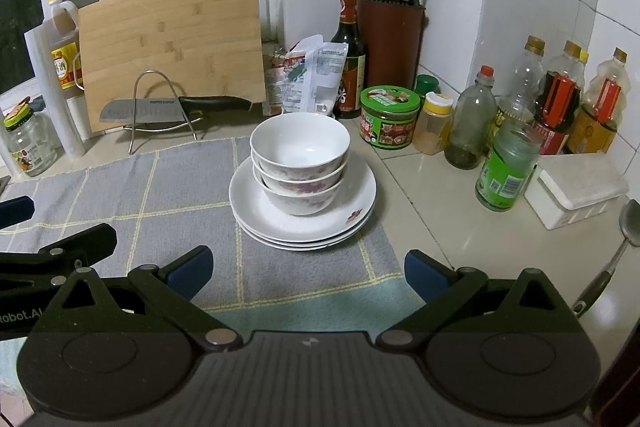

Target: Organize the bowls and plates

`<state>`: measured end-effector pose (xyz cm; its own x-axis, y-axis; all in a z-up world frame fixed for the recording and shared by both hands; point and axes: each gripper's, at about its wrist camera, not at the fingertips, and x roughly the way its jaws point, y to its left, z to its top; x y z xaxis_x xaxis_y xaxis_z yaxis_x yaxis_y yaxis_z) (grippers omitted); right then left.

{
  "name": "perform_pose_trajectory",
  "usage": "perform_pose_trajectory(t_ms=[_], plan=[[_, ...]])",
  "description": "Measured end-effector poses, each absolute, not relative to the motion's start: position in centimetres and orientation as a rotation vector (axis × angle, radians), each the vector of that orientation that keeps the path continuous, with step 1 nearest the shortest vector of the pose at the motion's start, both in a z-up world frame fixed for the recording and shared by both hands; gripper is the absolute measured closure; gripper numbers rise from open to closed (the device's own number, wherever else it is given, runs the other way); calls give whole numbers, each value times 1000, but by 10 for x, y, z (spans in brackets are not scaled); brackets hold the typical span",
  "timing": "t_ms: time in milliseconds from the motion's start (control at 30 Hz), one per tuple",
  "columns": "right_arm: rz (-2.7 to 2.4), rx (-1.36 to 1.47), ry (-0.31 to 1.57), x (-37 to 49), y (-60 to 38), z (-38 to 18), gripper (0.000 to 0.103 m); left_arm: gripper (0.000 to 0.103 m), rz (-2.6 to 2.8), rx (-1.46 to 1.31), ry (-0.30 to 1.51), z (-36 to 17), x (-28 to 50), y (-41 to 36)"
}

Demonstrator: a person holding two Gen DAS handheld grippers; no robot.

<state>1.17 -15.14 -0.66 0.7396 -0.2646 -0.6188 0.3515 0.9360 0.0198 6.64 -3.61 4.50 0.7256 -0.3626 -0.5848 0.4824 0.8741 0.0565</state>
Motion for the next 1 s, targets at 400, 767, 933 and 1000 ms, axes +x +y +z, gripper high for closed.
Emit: perform_pose_trajectory(t_ms=[400,767,933,1000], plan=[[-343,136,655,10,-152,-5,0,1,-472,207,599,46,65,-36],[-349,128,656,9,-152,-4,0,1,-471,206,602,46,64,-37],[-350,126,656,9,-152,-4,0,1,-471,206,602,46,64,-37],[-351,126,655,9,-151,-4,0,1,-471,206,602,46,64,-37]])
